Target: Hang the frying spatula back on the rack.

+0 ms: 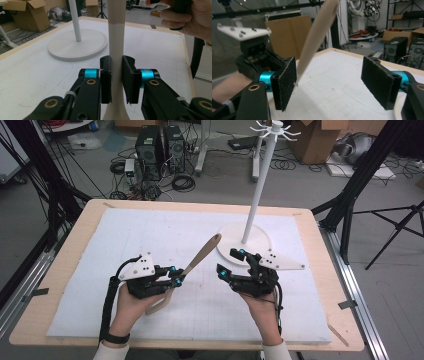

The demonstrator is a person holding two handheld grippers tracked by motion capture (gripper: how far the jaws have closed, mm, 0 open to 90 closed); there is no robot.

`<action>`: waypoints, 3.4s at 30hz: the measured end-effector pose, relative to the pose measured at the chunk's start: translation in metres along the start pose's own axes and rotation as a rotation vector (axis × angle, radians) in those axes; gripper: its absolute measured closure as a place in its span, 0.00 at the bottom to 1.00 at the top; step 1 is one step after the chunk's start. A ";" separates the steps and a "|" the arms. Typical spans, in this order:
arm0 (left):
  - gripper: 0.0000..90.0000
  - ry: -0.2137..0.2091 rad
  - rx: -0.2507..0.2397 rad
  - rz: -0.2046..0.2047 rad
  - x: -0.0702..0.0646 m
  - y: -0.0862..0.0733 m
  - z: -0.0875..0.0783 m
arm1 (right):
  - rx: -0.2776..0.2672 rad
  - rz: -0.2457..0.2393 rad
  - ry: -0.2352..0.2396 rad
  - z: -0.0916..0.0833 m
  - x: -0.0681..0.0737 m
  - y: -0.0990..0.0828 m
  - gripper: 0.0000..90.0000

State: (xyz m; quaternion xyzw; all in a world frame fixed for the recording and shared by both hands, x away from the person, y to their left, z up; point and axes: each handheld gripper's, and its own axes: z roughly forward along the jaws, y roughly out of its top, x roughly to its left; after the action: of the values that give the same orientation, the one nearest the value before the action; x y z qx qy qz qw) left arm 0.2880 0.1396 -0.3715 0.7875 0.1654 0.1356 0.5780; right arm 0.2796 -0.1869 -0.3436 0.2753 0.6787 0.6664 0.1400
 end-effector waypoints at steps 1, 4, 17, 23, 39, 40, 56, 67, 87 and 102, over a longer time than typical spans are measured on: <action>0.86 -0.001 -0.001 0.000 0.000 0.000 0.000 | -0.008 0.002 0.000 0.002 0.001 0.002 0.32; 0.86 -0.006 -0.008 -0.003 -0.002 0.001 0.001 | -0.019 0.017 0.007 0.009 0.006 0.006 0.35; 0.86 0.025 -0.033 0.019 -0.008 0.003 0.006 | -0.018 0.131 -0.031 0.037 0.020 0.012 0.52; 0.86 0.033 -0.032 0.035 -0.011 0.003 0.008 | -0.026 0.148 -0.019 0.038 0.020 0.012 0.73; 0.80 -0.018 -0.024 0.056 -0.011 0.006 0.011 | -0.033 0.173 0.117 0.037 0.014 0.015 0.81; 0.79 -0.020 -0.033 0.056 -0.011 0.006 0.010 | -0.029 0.167 0.129 0.036 0.014 0.017 0.81; 0.57 -0.365 -0.131 0.021 -0.004 0.025 0.012 | 0.027 0.003 0.451 0.031 0.016 0.043 0.82; 0.69 -0.455 -0.152 0.050 -0.009 0.027 0.023 | 0.061 -0.062 0.574 0.031 0.022 0.049 0.82; 0.88 -0.403 -0.235 0.010 -0.011 0.031 0.016 | 0.017 -0.110 0.510 0.020 0.026 0.047 0.59; 0.88 -0.394 -0.207 0.027 -0.013 0.033 0.021 | 0.056 -0.143 0.455 0.025 0.030 0.036 0.82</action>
State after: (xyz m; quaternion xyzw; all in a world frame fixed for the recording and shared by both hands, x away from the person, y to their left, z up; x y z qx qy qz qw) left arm 0.2876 0.1072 -0.3468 0.7373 0.0240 0.0030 0.6752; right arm 0.2763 -0.1512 -0.3047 0.0733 0.7287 0.6806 0.0226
